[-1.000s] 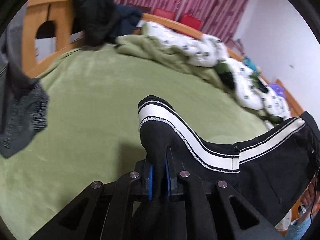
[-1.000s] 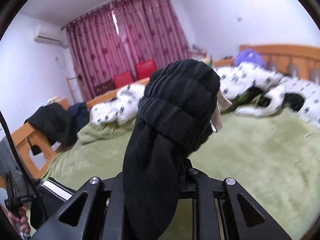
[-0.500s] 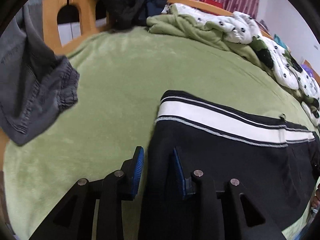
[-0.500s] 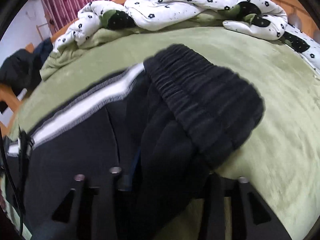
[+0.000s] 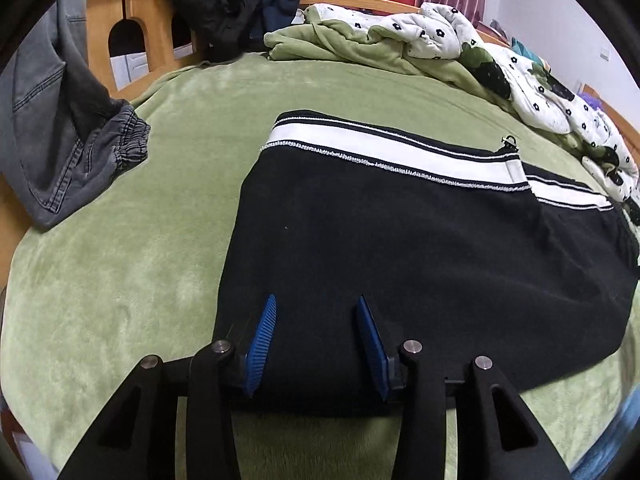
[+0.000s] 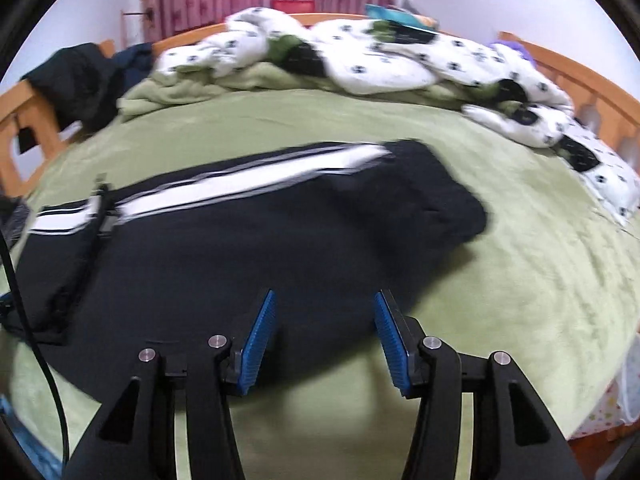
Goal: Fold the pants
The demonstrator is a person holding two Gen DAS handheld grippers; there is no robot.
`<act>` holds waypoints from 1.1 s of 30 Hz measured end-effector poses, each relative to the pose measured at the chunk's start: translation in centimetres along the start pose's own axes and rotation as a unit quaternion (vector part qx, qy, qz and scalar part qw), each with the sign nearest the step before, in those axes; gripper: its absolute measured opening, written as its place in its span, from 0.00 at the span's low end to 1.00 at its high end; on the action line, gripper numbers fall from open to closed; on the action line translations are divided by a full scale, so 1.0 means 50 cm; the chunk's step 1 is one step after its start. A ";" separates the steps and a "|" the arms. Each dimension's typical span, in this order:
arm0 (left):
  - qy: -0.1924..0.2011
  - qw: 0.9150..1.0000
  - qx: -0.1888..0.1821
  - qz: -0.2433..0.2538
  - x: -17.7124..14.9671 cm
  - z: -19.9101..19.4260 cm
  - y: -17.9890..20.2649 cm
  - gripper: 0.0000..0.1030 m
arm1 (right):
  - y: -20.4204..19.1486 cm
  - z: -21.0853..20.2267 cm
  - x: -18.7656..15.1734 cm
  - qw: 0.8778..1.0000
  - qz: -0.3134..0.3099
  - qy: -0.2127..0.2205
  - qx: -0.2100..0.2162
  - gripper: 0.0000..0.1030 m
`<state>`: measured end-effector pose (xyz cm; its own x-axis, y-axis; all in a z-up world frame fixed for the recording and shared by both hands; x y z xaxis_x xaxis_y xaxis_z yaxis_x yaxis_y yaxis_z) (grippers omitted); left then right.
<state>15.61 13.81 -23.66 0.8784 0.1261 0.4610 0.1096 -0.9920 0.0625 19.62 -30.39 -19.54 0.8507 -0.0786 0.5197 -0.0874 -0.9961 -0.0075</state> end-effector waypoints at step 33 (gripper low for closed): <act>0.011 0.974 -0.168 -0.150 -0.133 -0.039 -0.103 0.43 | -0.168 0.100 -0.072 0.997 -0.008 -0.026 0.073 0.63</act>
<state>8.30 18.10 -25.33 0.8195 0.4144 0.3958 0.1990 -0.8535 0.4817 19.87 -21.91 -25.59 0.8774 -0.0615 0.4758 -0.0012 -0.9920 -0.1260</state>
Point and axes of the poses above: each gripper's, at about its wrist camera, not at the fingertips, and z roughly the way its jaws point, y to its right, x to its top, the point moved 9 cm from there along z, roughly the way its jaws point, and after that the axes turned 12 degrees about -y, right-handed, at the moved point
